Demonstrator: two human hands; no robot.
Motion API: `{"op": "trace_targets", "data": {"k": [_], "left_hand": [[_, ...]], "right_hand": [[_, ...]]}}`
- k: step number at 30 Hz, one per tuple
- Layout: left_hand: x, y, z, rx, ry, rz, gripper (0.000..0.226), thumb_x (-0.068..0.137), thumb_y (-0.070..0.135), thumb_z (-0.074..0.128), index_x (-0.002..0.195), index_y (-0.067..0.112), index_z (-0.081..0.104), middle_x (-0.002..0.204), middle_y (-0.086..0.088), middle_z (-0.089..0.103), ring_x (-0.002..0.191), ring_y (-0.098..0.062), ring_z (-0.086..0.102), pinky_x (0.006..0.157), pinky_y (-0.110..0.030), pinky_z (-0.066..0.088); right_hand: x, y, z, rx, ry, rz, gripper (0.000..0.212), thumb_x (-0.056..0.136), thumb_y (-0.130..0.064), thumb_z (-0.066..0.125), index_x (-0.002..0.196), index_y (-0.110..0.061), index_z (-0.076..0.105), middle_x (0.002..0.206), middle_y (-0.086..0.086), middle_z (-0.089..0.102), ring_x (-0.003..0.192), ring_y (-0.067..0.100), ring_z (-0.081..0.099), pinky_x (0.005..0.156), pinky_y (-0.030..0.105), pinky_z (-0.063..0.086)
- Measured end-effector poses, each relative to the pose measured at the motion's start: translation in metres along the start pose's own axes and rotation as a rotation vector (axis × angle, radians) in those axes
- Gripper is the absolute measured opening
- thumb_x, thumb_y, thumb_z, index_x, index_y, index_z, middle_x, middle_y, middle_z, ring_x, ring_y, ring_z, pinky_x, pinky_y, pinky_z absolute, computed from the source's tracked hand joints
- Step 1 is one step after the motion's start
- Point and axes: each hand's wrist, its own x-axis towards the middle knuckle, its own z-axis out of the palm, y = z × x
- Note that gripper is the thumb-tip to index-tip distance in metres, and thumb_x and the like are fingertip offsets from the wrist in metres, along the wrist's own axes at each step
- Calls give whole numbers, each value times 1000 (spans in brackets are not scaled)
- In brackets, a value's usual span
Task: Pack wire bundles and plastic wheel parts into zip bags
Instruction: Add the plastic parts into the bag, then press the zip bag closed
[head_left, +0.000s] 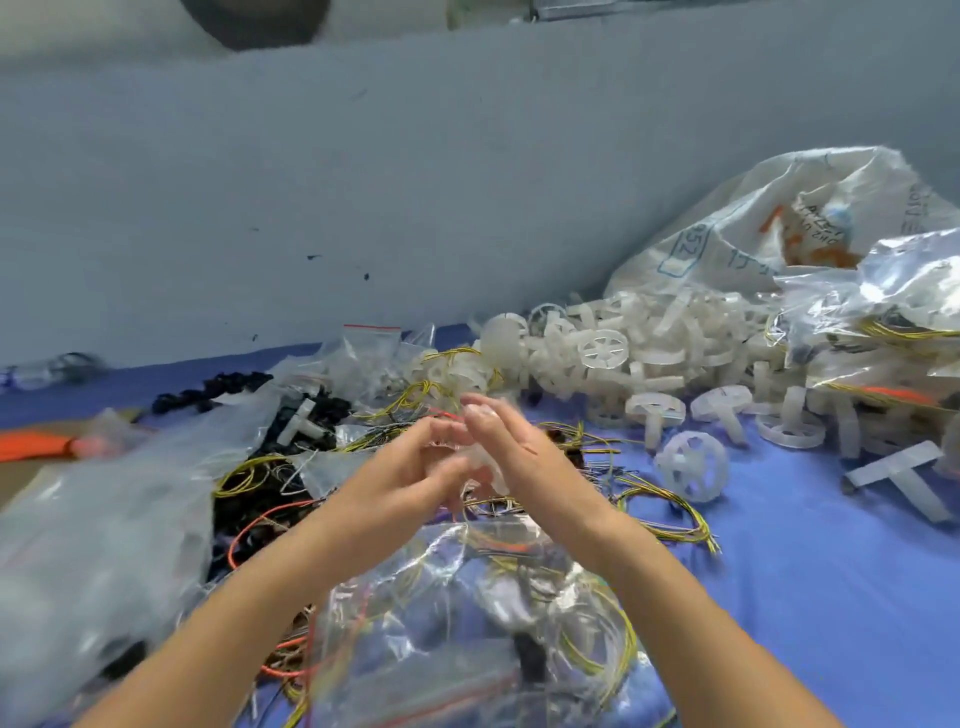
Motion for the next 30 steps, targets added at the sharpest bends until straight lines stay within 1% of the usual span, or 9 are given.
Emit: {"op": "trace_targets", "data": {"k": [3, 7, 9, 12, 15, 19, 23, 27, 30], "left_hand": [[-31, -12, -11, -67, 136, -11, 25, 92, 29, 62, 115, 20, 62, 78, -1, 70, 67, -12, 60, 61, -23, 48], [-48, -28, -17, -124, 280, -3, 19, 87, 37, 66, 104, 28, 66, 79, -6, 71, 66, -13, 61, 62, -23, 50], [-52, -31, -24, -114, 295, 31, 20, 87, 42, 67, 105, 34, 64, 86, -6, 73, 70, -12, 63, 66, -22, 51], [-60, -34, -35, -106, 319, 74, 20, 88, 40, 64, 108, 39, 63, 95, -5, 74, 74, -13, 67, 69, -21, 52], [-66, -36, -42, -84, 377, 71, 17, 90, 34, 60, 106, 37, 65, 90, -3, 74, 72, -14, 67, 65, -22, 52], [-75, -37, -54, -208, 411, 3, 28, 89, 39, 55, 100, 19, 70, 75, -4, 69, 63, -14, 62, 57, -21, 50], [-82, -41, -78, -410, 473, -221, 41, 81, 55, 56, 71, 18, 72, 67, -6, 64, 55, -13, 58, 50, -21, 50], [-104, -60, -109, -616, 371, -560, 43, 76, 39, 62, 96, 0, 64, 68, -9, 65, 53, -13, 61, 43, -20, 51], [-118, -69, -119, -619, 299, -655, 44, 78, 32, 65, 104, -4, 66, 73, -11, 66, 55, -14, 63, 43, -20, 52]], "right_hand": [[-1, 1, 28, -54, -24, -46, 38, 88, -64, 54, 118, -40, 59, 107, 0, 71, 87, 15, 70, 76, 35, 57], [-2, 4, 48, -135, 16, -96, 36, 82, -69, 54, 109, -45, 59, 95, -5, 70, 89, 17, 69, 84, 48, 56], [-2, 2, 52, -67, -13, -87, 39, 82, -67, 58, 113, -44, 58, 96, -11, 69, 91, 17, 69, 84, 46, 58], [-1, -5, 55, -23, -81, -71, 41, 82, -67, 61, 116, -45, 57, 102, -12, 68, 94, 12, 70, 81, 31, 58], [-1, -5, 60, 54, -123, 31, 40, 85, -61, 57, 118, -38, 60, 115, 2, 67, 100, 18, 69, 89, 41, 58], [0, -4, 65, 116, -161, 157, 34, 99, -44, 47, 120, -23, 63, 113, 4, 71, 95, 25, 70, 83, 39, 57], [-2, 0, 62, -129, -185, 120, 25, 101, -36, 49, 122, -32, 62, 106, -8, 73, 93, 15, 71, 81, 34, 56], [-3, 4, 63, -454, -171, -34, 24, 100, -33, 50, 119, -37, 64, 107, -17, 69, 95, -4, 63, 82, 21, 50], [-6, 7, 72, -849, -267, -239, 34, 101, -17, 47, 125, -35, 62, 126, -14, 58, 112, 4, 54, 94, 26, 45]]}}
